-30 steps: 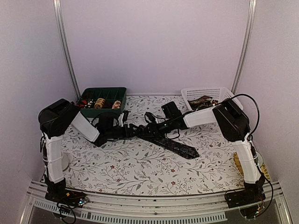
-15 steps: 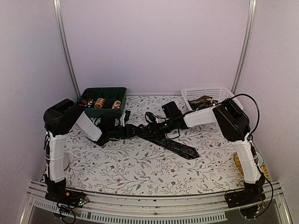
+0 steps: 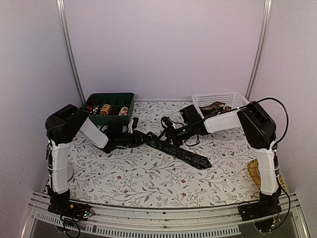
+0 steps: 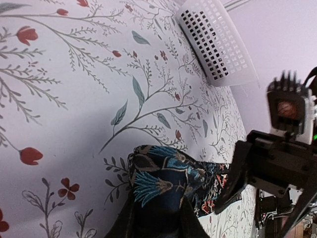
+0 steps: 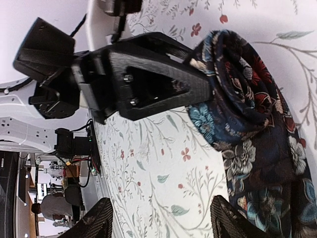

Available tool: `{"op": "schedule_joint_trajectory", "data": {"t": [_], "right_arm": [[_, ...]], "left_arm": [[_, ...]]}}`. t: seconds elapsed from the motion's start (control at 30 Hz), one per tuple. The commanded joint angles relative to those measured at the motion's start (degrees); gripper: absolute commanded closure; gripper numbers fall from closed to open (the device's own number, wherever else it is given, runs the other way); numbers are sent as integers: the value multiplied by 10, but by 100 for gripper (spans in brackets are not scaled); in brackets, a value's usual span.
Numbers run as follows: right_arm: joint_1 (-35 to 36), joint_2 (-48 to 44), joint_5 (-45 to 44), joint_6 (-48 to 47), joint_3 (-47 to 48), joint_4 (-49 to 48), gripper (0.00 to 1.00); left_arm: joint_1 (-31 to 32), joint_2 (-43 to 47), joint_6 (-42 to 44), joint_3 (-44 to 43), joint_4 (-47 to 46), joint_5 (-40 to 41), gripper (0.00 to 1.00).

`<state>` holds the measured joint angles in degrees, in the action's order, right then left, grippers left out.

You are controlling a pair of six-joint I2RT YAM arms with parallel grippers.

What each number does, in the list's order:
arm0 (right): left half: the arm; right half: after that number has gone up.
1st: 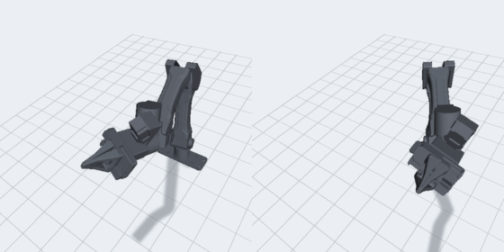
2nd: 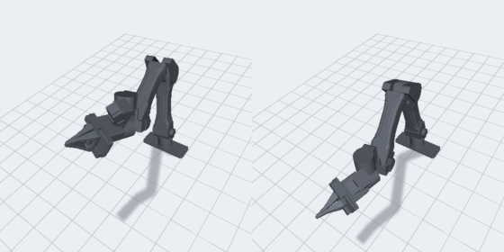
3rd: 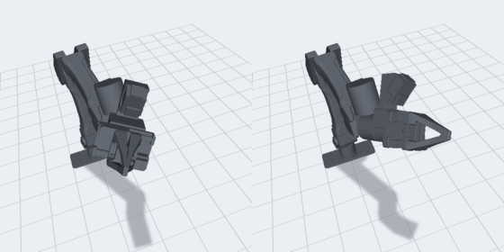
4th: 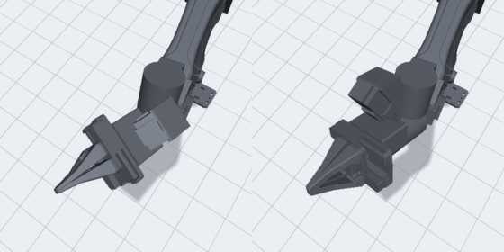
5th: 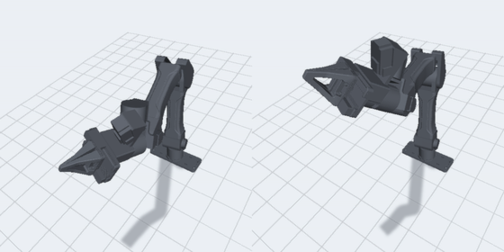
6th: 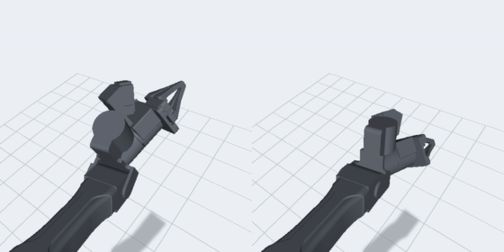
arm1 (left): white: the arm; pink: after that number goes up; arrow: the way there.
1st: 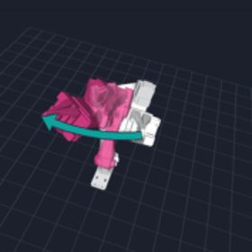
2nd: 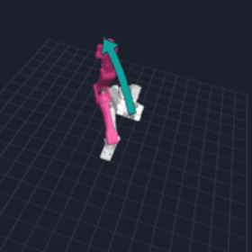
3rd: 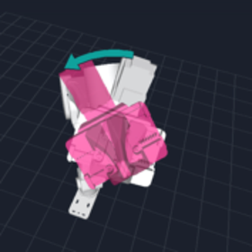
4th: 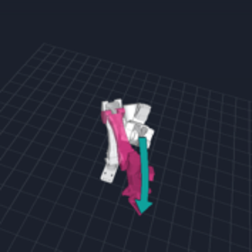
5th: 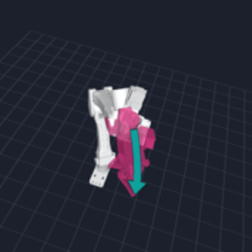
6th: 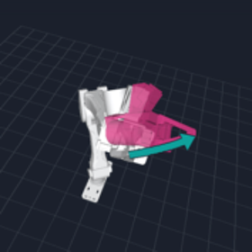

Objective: Roll the ties
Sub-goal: Roll the tie at the center of the board.

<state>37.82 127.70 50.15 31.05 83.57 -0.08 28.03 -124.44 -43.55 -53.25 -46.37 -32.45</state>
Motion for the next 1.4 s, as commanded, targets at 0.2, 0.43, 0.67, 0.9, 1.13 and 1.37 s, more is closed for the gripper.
{"op": "schedule_joint_trajectory", "data": {"t": [0.2,0.43,0.67,0.9,1.13,1.37], "right_arm": [[-71,-214,-99,-100,-101,83,32],[-74,-158,-151,-134,-117,102,32],[-72,-113,-209,-149,-117,124,33],[-69,-126,-203,-137,-162,104,33],[-70,-156,-169,-110,-220,59,33],[-70,-192,-159,-71,-264,21,32]], "left_arm": [[1,65,76,-66,315,136,92],[37,58,138,-156,488,248,92],[81,26,176,-257,630,386,92],[142,-23,190,-365,737,556,92],[197,-79,211,-451,819,711,93],[261,-118,297,-503,805,808,92]]}}
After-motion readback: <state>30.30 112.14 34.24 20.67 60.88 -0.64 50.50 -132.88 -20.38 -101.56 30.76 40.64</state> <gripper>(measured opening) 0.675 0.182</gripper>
